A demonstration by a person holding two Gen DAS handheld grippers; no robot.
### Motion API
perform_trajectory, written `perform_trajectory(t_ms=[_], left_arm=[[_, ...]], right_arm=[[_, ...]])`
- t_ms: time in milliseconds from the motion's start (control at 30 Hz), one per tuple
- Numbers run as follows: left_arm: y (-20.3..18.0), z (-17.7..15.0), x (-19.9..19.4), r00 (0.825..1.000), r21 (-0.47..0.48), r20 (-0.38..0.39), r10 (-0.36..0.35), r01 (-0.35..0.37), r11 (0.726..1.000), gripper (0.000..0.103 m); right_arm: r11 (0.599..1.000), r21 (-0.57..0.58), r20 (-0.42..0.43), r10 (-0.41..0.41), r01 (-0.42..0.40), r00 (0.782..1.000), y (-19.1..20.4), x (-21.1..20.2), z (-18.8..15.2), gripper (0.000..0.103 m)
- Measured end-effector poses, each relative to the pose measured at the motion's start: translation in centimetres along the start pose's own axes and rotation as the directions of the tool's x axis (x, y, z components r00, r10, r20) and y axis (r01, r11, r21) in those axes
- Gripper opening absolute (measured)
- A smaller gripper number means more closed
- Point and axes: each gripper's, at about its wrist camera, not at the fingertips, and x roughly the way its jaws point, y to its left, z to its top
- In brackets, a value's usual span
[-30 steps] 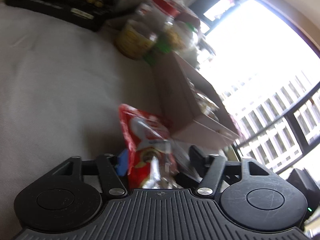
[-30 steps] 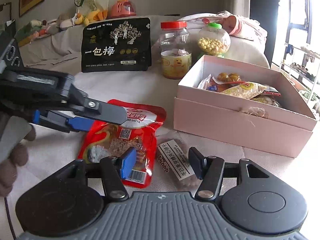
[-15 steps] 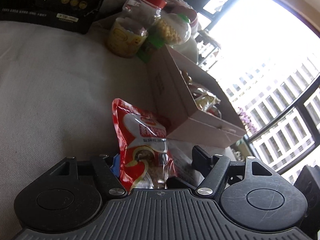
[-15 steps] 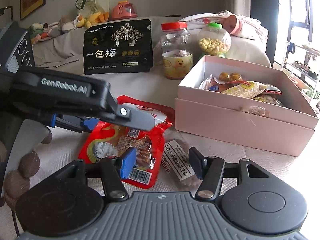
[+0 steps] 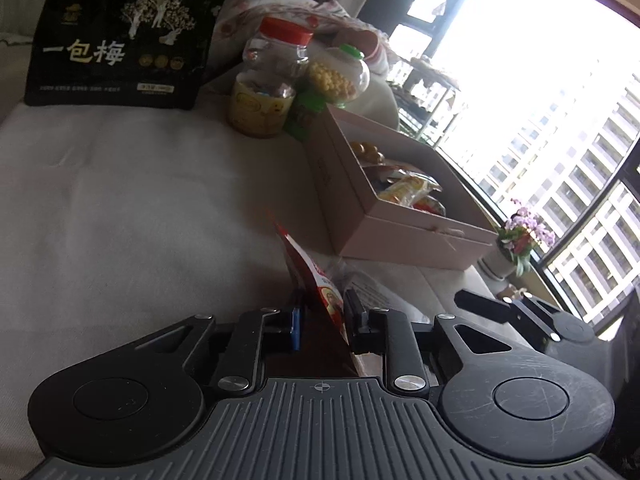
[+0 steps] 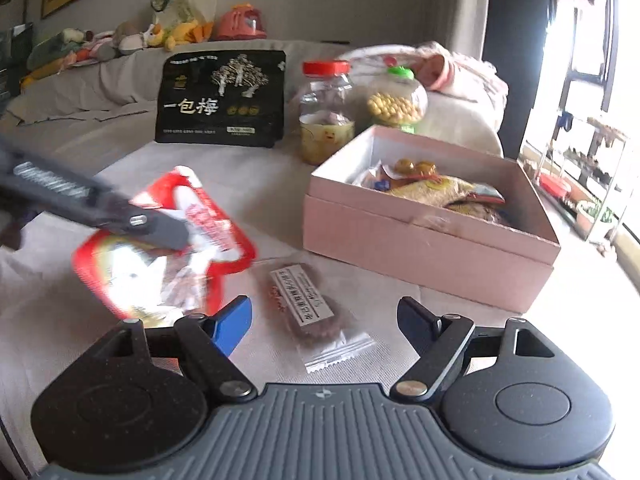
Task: Organize snacks
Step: 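Grasp the clear biscuit packet with the right tool while the left holds the red bag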
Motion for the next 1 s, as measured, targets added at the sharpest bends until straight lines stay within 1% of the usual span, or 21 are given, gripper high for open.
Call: perform_trajectory(t_ms=[133,233,300,367,433,467,500,533,567,600,633,667,733,833,900,1000], left_arm=[[0.1,-1.2,-2.1,1.0,0.005,0.002,0.018,-0.018,1.0,0.023],[-0.2,-2.1,-2.8,0.999,0.022,-0.006,0.043,-0.043,0.999,0.024],[-0.5,-2.4,-2.8,0.998,0.04,0.002,0.062,-0.063,0.997,0.024],[-0.5,-2.4,-2.5,0.997,0.043,0.01,0.073,-0.073,0.996,0.026],[-0.3,-2.2,-1.7,0.998,0.046,0.008,0.069,-0.069,0.997,0.033],[-0.2,-2.3,-1.3,0.998,0.048,0.004,0.069,-0.069,0.996,0.035],[0.0,-2.4,-0.7,0.997,0.05,-0.005,0.071,-0.07,0.996,0.039],[0.1,-2.6,-0.2,0.997,0.05,-0.017,0.072,-0.071,0.996,0.041],[0.3,-2.7,0.4,0.997,0.052,-0.034,0.075,-0.073,0.996,0.042],[0.4,-2.9,0.9,0.996,0.053,-0.051,0.075,-0.072,0.996,0.043],[0.6,-3.1,1.0,0.997,0.049,-0.044,0.067,-0.064,0.997,0.043],[0.7,-3.2,1.0,0.998,0.042,-0.036,0.06,-0.058,0.997,0.043],[1.1,-3.1,0.7,0.998,0.016,-0.033,0.049,-0.048,0.999,0.041],[1.6,-3.4,0.2,0.999,-0.058,-0.045,0.013,-0.016,0.998,0.037],[1.6,-3.8,-0.2,0.999,-0.068,-0.051,-0.007,0.003,0.998,0.036],[1.1,-4.5,-0.8,0.998,-0.062,-0.058,-0.016,0.012,0.998,0.036]], right_arm=[[1.0,0.006,-0.043,0.031,-0.031,0.999,-0.2,1.1,0.4,0.081],[0.998,0.015,-0.076,0.055,-0.054,0.996,-0.1,2.7,0.6,0.081],[0.997,0.035,-0.102,0.074,-0.07,0.992,-0.1,4.1,0.7,0.081],[0.997,0.039,-0.105,0.063,-0.059,0.992,0.0,5.0,1.1,0.082],[0.998,0.03,-0.115,0.066,-0.063,0.991,0.4,5.4,1.5,0.081],[0.998,0.023,-0.116,0.063,-0.061,0.991,0.6,5.4,1.5,0.076],[0.998,0.013,-0.117,0.058,-0.057,0.991,0.8,5.3,1.5,0.072],[0.998,0.005,-0.118,0.055,-0.055,0.992,1.1,5.2,1.4,0.066],[0.998,0.007,-0.119,0.056,-0.056,0.991,1.2,4.9,1.3,0.06],[0.998,0.012,-0.122,0.06,-0.059,0.991,1.3,4.7,1.2,0.057],[0.998,0.016,-0.127,0.066,-0.065,0.99,1.4,4.4,1.1,0.051],[0.998,0.016,-0.132,0.07,-0.068,0.989,1.5,4.1,1.0,0.048],[0.997,0.014,-0.142,0.076,-0.075,0.987,1.7,3.3,0.7,0.045],[0.996,0.02,-0.156,0.089,-0.087,0.984,1.6,2.2,0.1,0.044],[0.996,0.02,-0.165,0.095,-0.092,0.982,1.6,1.3,-0.4,0.044],[0.995,0.013,-0.175,0.098,-0.098,0.98,1.4,0.2,-1.0,0.044]])
